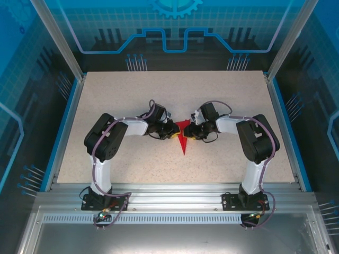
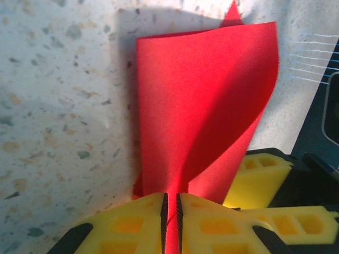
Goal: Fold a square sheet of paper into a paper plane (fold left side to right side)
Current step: Fold the wing for the fifth time at the center of the table.
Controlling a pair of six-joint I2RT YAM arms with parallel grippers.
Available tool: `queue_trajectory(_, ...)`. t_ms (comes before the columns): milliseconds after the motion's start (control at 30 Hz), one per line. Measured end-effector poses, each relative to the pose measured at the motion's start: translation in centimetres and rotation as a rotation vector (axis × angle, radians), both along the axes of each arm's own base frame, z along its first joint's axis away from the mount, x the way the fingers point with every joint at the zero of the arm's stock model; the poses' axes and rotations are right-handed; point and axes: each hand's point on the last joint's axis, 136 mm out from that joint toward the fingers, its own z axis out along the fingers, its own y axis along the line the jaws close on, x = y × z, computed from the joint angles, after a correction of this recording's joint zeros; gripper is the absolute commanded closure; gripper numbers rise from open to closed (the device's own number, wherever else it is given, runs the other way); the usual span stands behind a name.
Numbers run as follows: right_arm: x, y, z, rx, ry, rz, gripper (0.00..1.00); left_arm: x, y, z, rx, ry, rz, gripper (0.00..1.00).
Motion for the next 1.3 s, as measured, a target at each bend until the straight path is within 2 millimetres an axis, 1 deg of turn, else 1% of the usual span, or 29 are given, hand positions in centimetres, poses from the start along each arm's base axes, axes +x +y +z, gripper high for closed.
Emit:
queue_trajectory(400, -0.1, 0.0, 0.1, -0.002, -0.006, 0.009, 0.67, 0.5, -0.3, -0.6, 0.01, 0.03, -0.004, 0.85)
queue_trajectory(733, -0.5, -0.1, 0.5, -0.007, -0.004, 0.02, 0.7, 0.5, -0.3, -0.6, 0.018, 0.039, -0.004, 0.84)
queue_trajectory(933, -0.9, -0.3, 0.4, -0.009, 0.003, 0.021, 0.71, 0.4, -0.2, -0.4, 0.016, 0.035, -0.003, 0.8)
queue_trajectory(1167, -0.9, -0.3, 0.4, -0.009, 0.002, 0.02, 0.71, 0.4, -0.1, 0.7, 0.001, 0.01, 0.0, 0.79)
queue_trajectory(1300, -0.9, -0.3, 0.4, -0.009, 0.002, 0.02, 0.71, 0.6, -0.2, 0.9, -0.007, -0.002, 0.001, 0.78)
